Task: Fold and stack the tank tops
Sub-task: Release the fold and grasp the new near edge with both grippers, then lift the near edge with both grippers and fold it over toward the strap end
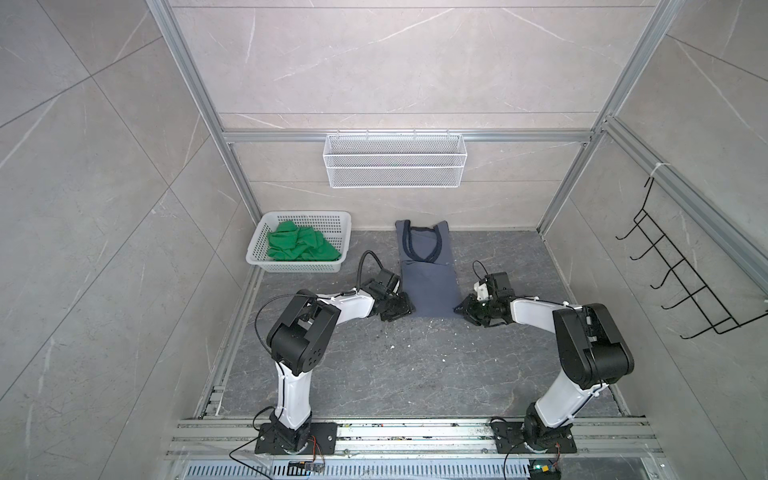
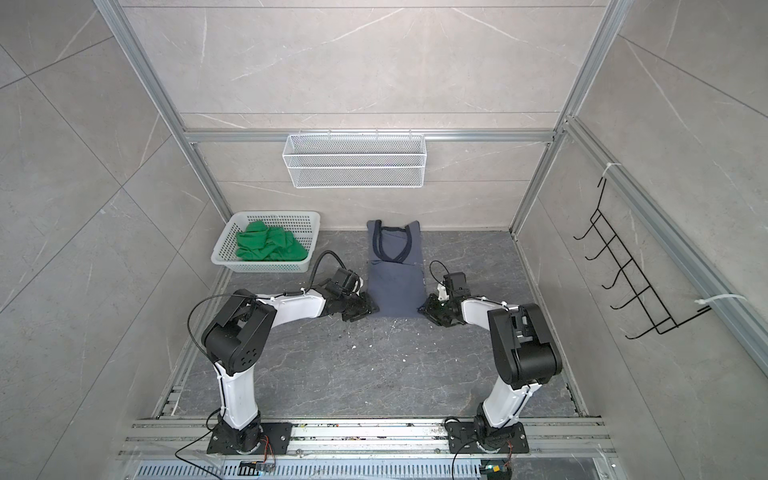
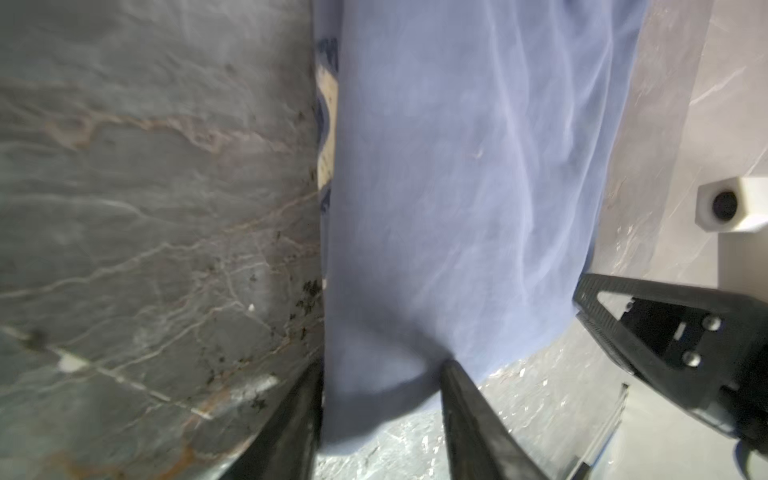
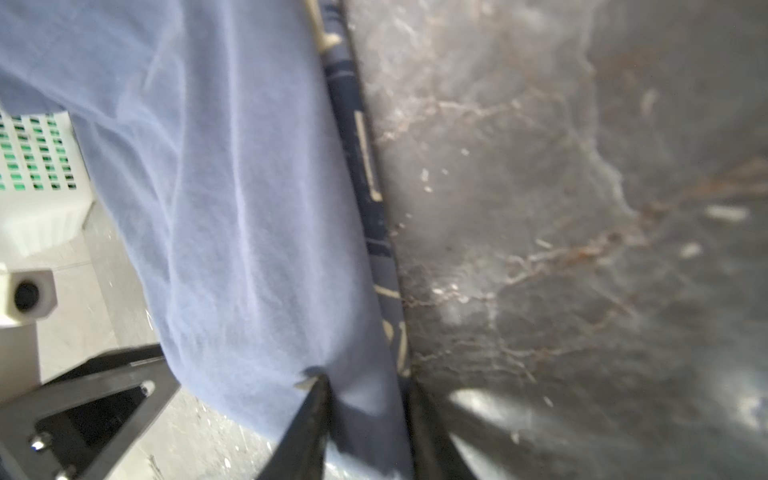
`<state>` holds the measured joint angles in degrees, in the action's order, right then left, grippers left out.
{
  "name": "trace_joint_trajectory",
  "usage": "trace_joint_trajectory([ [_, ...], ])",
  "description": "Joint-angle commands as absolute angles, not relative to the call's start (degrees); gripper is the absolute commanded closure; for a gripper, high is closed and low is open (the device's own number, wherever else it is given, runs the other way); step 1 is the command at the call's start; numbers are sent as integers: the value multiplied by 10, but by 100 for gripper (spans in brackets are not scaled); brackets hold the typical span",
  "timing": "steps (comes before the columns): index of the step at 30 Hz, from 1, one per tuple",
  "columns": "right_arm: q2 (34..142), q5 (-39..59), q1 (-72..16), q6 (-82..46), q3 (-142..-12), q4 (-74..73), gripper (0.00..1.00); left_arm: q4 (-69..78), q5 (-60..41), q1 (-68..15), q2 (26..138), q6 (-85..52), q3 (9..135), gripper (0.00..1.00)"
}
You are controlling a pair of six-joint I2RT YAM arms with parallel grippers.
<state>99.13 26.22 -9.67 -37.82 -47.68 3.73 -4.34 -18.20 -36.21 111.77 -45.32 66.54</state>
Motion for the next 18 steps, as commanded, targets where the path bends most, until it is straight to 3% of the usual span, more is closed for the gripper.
trace_joint_trajectory([
  [1, 999, 261, -98, -382, -457, 36, 77, -29, -197, -367, 1120, -463, 656, 62],
  [13, 903, 239, -101, -392, -405, 65, 93, -27, -161, -375, 1046, -460, 592, 92],
  [18, 819, 231, -101, -398, -365, 103, 96, -53, -124, -397, 962, -458, 537, 95],
])
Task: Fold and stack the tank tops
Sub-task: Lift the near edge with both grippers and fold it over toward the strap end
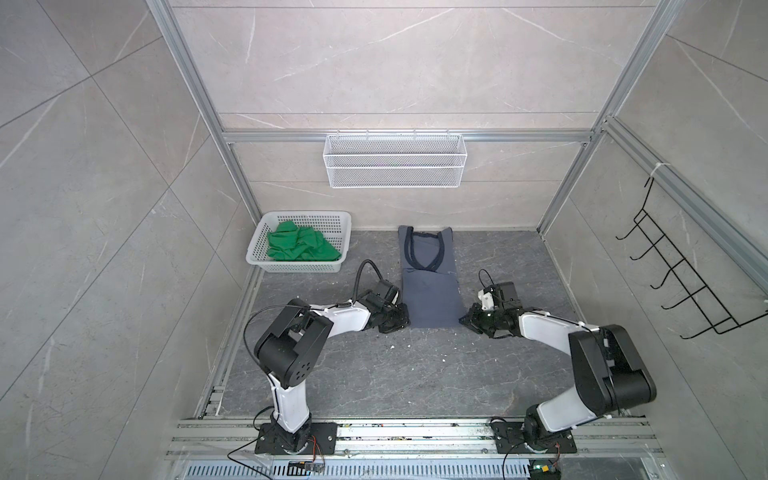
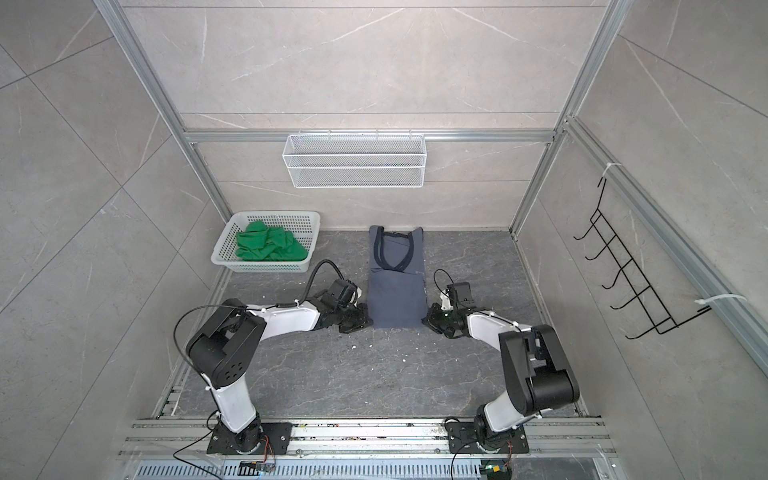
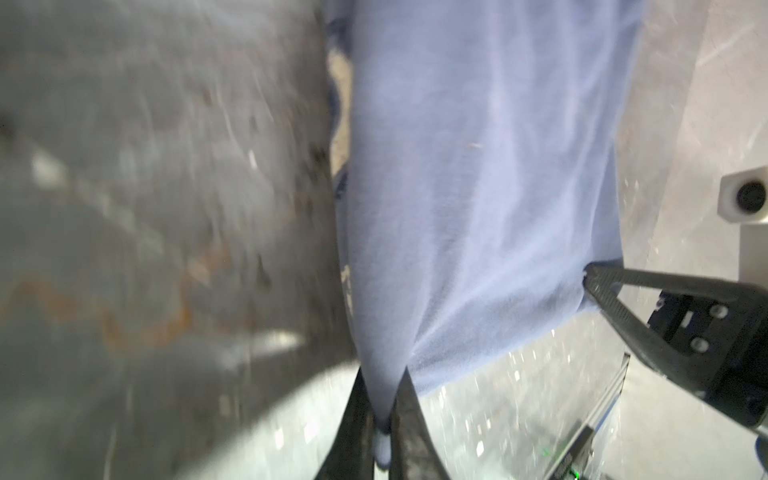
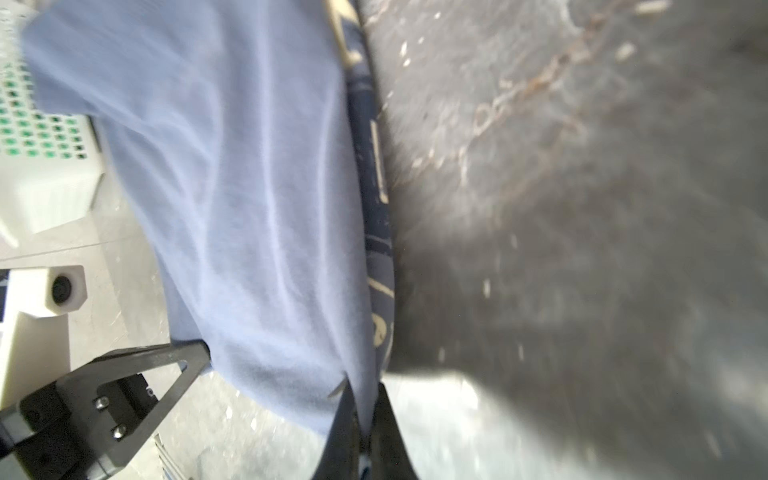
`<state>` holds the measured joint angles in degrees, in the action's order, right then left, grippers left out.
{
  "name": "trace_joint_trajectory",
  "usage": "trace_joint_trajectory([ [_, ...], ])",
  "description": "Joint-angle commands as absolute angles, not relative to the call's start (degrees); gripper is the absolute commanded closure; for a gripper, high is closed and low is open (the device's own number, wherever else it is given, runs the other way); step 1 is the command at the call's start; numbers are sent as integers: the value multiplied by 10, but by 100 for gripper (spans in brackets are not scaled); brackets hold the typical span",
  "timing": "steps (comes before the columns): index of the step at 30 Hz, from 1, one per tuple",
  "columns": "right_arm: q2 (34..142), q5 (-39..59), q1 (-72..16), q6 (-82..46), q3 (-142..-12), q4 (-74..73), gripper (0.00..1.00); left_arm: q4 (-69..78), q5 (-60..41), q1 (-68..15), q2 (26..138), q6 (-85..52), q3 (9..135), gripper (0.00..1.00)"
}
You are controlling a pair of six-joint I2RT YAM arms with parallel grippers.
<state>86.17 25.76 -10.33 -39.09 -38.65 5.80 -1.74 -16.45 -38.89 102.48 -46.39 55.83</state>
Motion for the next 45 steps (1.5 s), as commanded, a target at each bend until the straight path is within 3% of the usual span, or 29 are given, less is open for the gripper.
trace_joint_trajectory([
  [1, 801, 231, -102, -400, -357, 113, 97, -62, -116, -403, 946, -460, 528, 96],
  [11, 556, 155, -182, -421, -378, 297, 97, -178, -46, -490, 750, -539, 489, 94],
  [16, 530, 157, -198, -430, -448, 329, 97, -211, -27, -492, 714, -531, 538, 92],
  [28, 668, 123, -203, -409, -599, 293, 99, -227, -9, -437, 797, -470, 685, 88],
  [45, 941, 109, -168, -370, -791, 234, 99, -237, -124, -295, 1045, -441, 891, 82],
])
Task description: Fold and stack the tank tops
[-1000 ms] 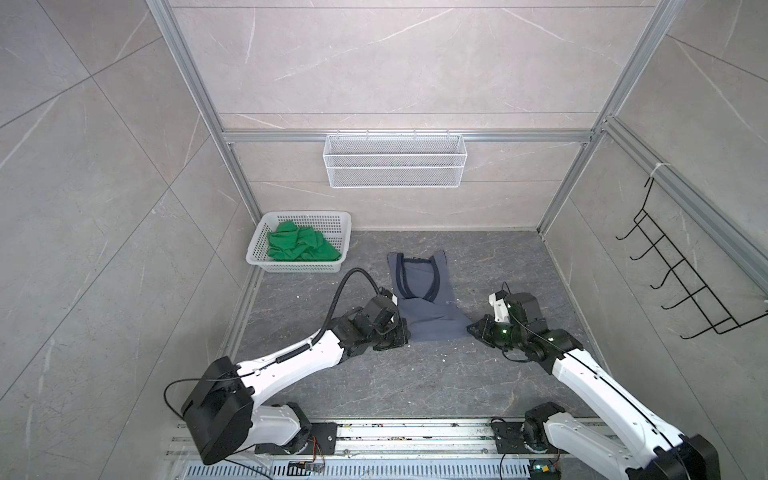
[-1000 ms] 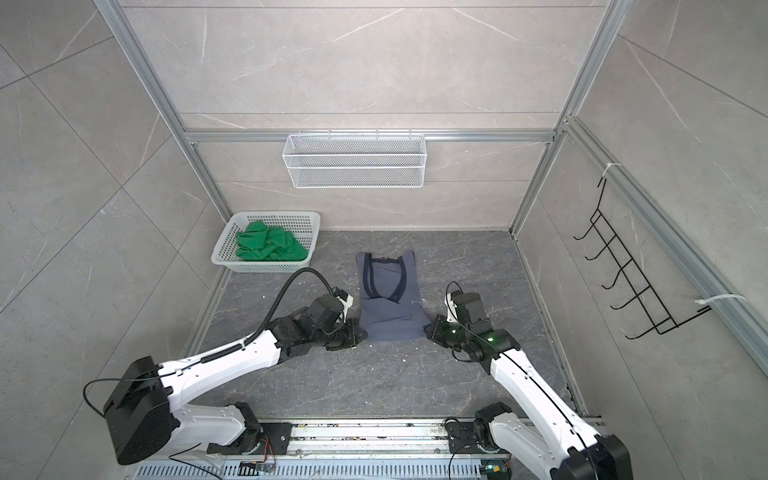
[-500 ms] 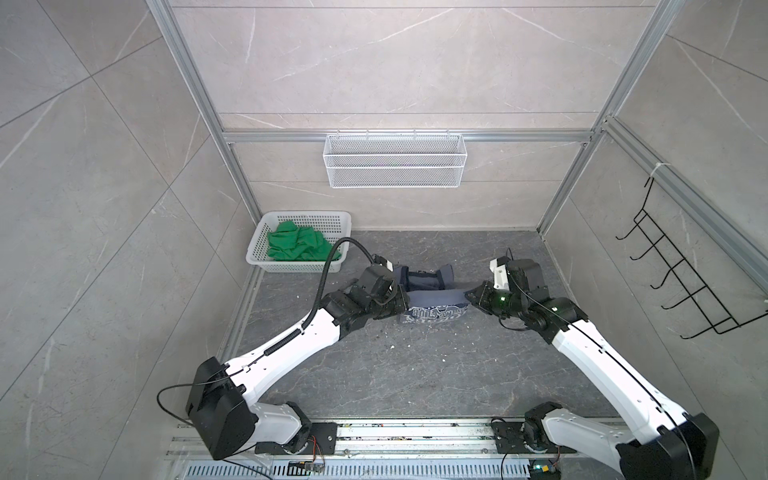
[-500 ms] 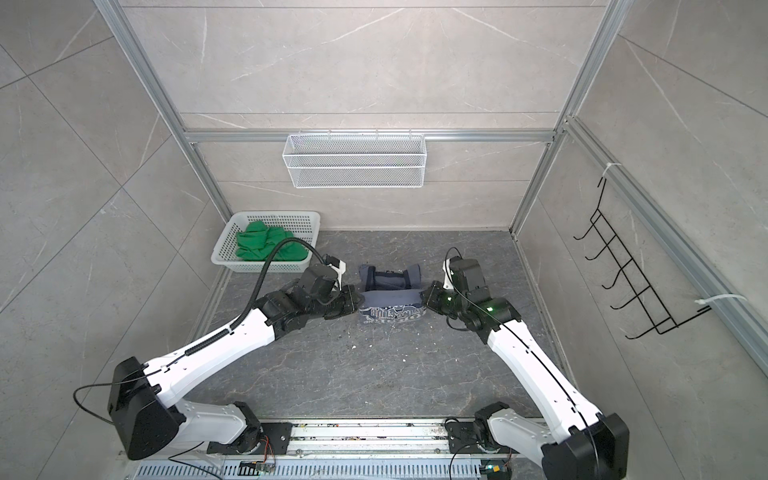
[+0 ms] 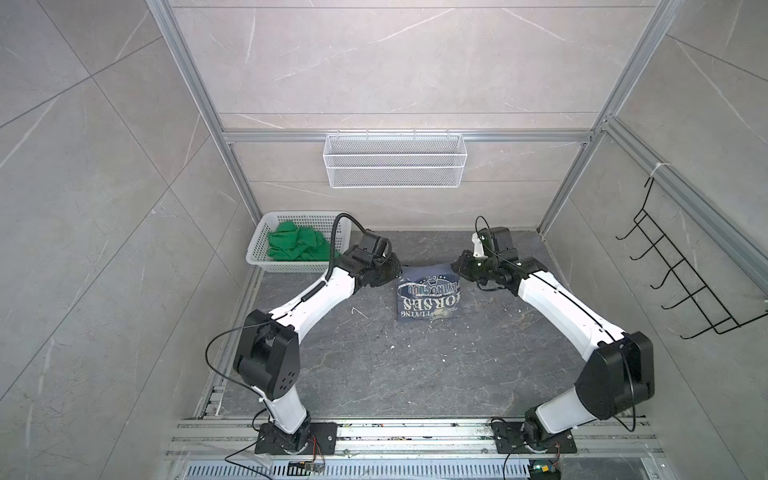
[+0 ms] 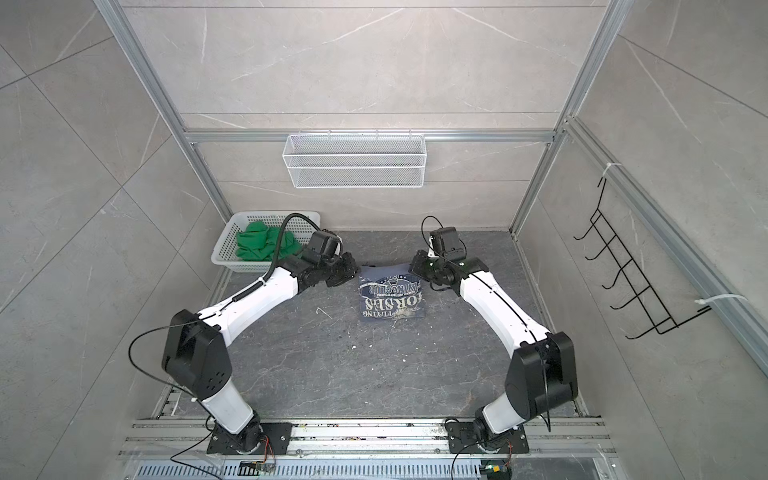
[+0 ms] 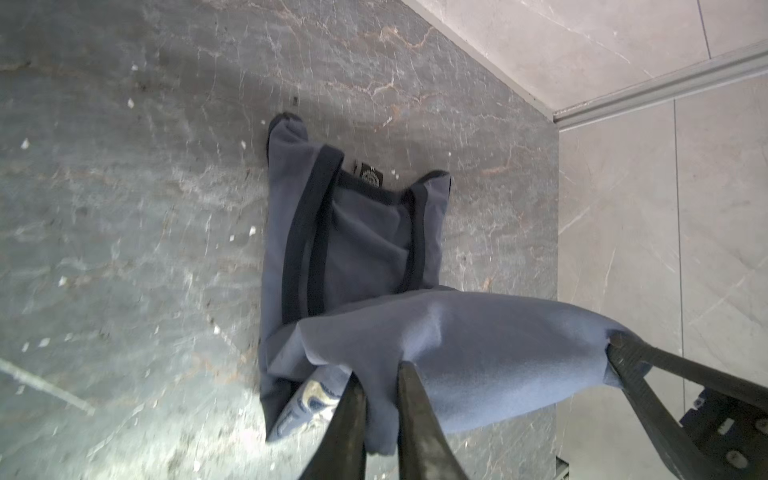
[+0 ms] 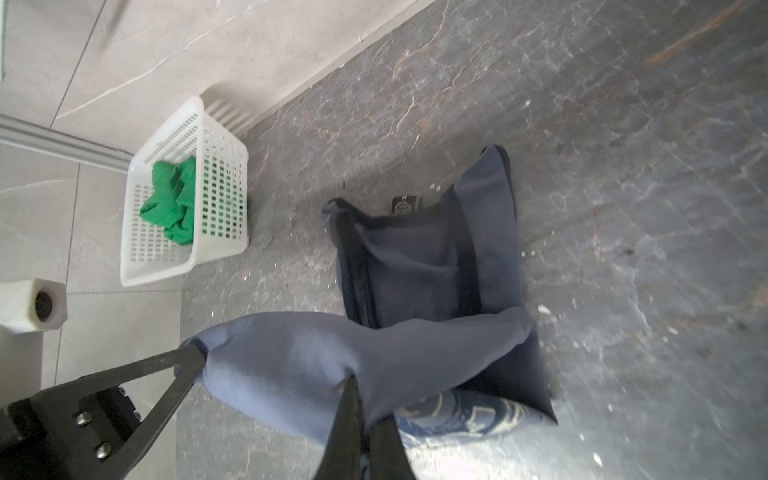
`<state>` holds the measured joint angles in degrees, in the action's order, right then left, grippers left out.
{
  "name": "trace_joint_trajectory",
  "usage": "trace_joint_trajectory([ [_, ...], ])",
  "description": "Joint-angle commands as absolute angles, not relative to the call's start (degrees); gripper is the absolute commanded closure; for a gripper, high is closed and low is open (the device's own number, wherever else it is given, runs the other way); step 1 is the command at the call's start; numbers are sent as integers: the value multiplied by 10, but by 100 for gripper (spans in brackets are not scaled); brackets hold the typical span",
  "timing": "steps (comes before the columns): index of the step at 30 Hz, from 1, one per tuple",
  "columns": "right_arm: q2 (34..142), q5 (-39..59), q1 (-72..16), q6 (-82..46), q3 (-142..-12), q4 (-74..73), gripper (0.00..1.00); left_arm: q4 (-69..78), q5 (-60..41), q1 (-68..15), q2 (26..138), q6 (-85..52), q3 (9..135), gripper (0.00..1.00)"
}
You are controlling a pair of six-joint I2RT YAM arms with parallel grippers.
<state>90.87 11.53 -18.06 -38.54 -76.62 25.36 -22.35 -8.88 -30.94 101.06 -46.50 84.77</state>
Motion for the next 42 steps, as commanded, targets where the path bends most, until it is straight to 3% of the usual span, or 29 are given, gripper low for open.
trace_joint_trajectory([
  [1, 957, 115, -166, -369, -800, 228, 99, -241, -130, -289, 1063, -439, 908, 82],
  [6, 1024, 127, -157, -356, -845, 212, 98, -231, -143, -272, 1120, -436, 950, 83],
  [15, 1107, 148, -150, -365, -897, 185, 98, -194, -139, -257, 1161, -434, 983, 96],
  [21, 1159, 144, -147, -370, -936, 190, 96, -221, -138, -251, 1217, -423, 1050, 96],
  [26, 1199, 132, -145, -366, -968, 201, 91, -231, -147, -244, 1269, -423, 1089, 86],
  [31, 1221, 116, -141, -366, -997, 220, 53, -258, -146, -236, 1304, -414, 1135, 58],
  [34, 1205, 87, -141, -357, -1001, 241, 40, -296, -137, -229, 1303, -393, 1164, 45],
  [39, 1134, 53, -144, -325, -945, 248, 29, -332, -77, -225, 1236, -339, 1123, 23],
  [42, 1106, 49, -146, -316, -895, 238, 26, -301, -83, -225, 1196, -331, 1052, 19],
])
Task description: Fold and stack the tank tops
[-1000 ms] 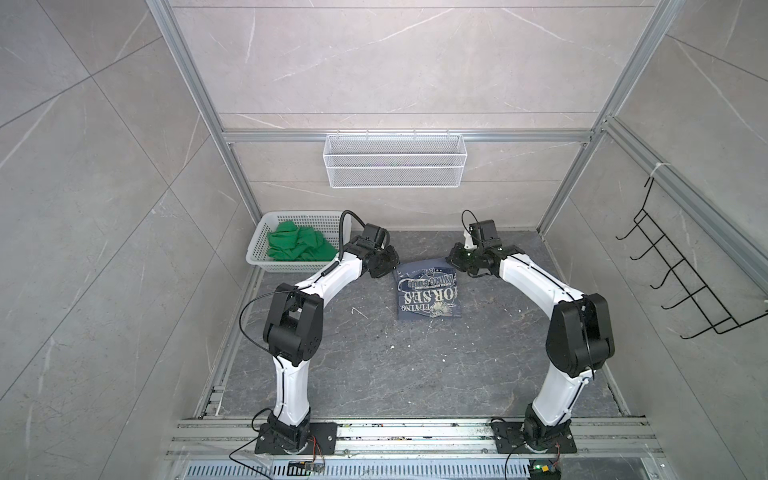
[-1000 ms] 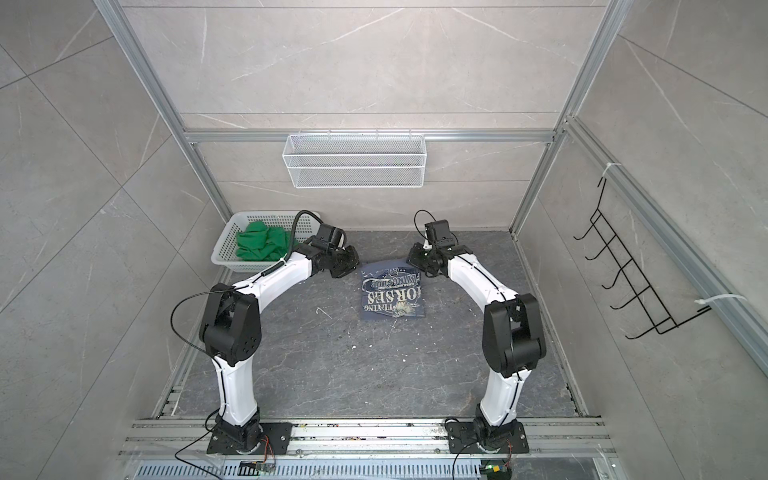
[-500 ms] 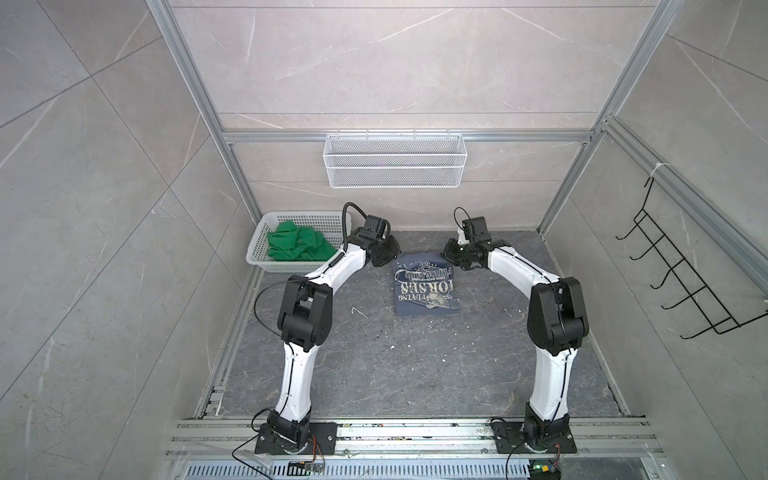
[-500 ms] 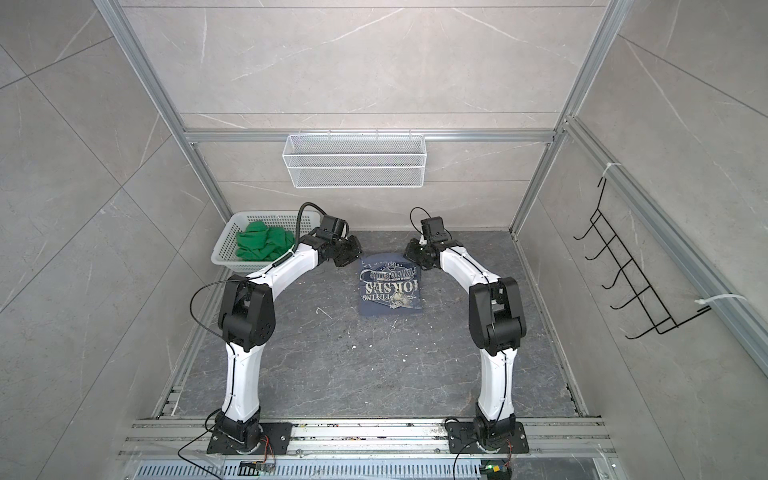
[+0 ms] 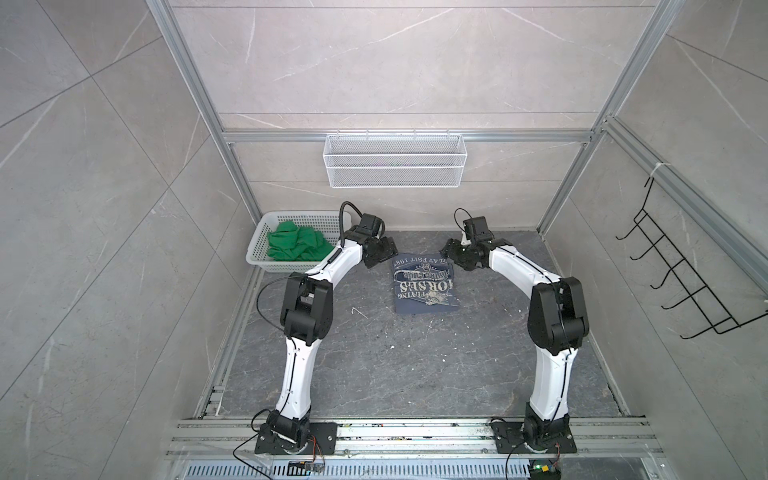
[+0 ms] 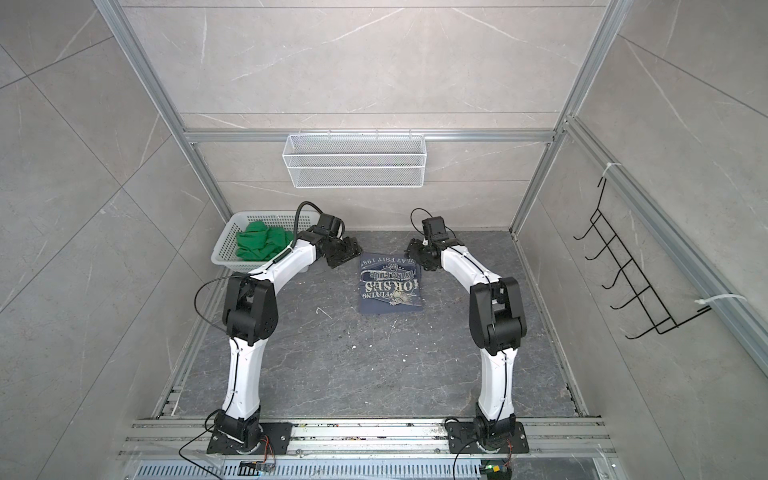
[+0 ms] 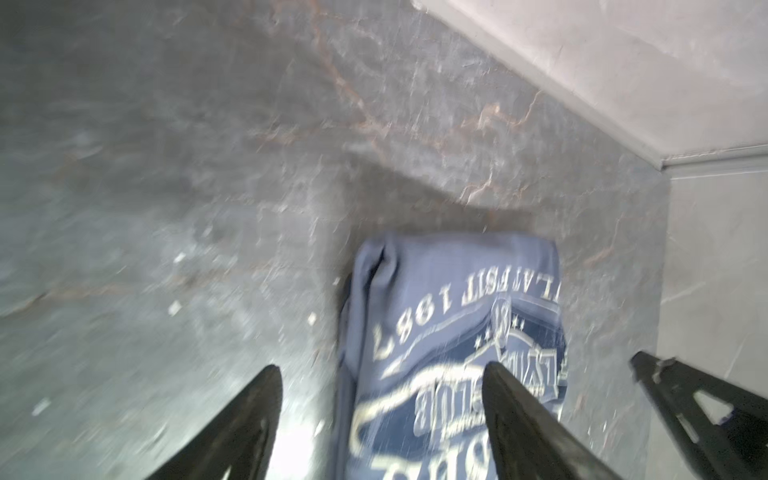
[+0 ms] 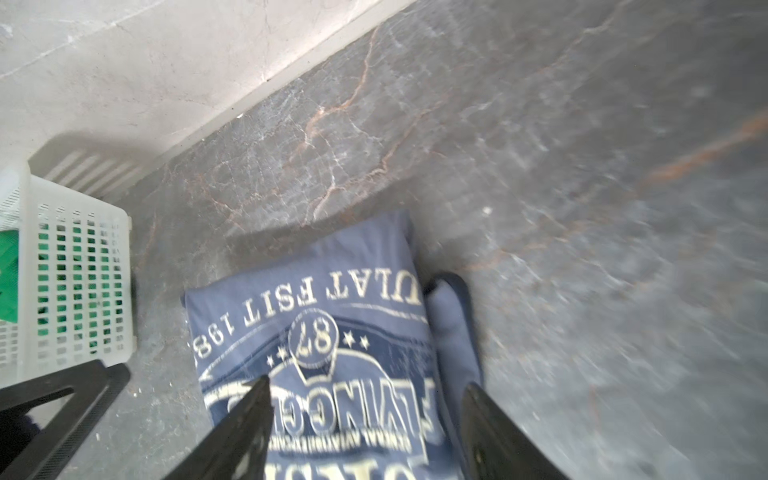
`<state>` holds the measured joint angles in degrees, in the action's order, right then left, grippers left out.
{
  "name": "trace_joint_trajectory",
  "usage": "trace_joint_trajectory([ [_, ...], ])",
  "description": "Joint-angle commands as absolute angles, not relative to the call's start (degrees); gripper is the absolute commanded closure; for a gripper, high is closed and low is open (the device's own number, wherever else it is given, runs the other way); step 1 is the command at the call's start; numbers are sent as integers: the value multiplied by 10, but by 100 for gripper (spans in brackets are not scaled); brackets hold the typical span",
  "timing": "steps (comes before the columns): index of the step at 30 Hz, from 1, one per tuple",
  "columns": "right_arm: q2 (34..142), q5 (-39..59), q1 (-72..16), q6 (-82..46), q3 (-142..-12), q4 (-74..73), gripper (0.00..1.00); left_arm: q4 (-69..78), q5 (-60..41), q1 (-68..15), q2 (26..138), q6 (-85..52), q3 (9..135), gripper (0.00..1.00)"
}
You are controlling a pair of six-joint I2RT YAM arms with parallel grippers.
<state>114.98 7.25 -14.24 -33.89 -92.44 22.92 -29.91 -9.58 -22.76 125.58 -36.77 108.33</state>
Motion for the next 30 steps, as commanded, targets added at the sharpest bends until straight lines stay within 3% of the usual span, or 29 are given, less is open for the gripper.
trace_joint_trajectory([
  [1, 1102, 50, -147, -314, -879, 233, 26, -295, -94, -225, 1192, -332, 1035, 19],
  [10, 1147, 74, -158, -315, -826, 196, 21, -199, -182, -228, 1238, -364, 966, 19],
  [17, 1199, 71, -161, -312, -860, 216, 24, -178, -209, -241, 1275, -374, 979, 23],
  [22, 1226, 60, -159, -309, -884, 239, 32, -179, -220, -257, 1305, -384, 1002, 40],
  [24, 1231, 51, -152, -307, -892, 252, 41, -180, -221, -267, 1315, -389, 1013, 45],
  [26, 1233, 46, -136, -304, -893, 261, 49, -180, -221, -280, 1326, -396, 1029, 48],
  [30, 1226, 22, -101, -294, -893, 280, 50, -197, -221, -313, 1365, -404, 1080, 49],
])
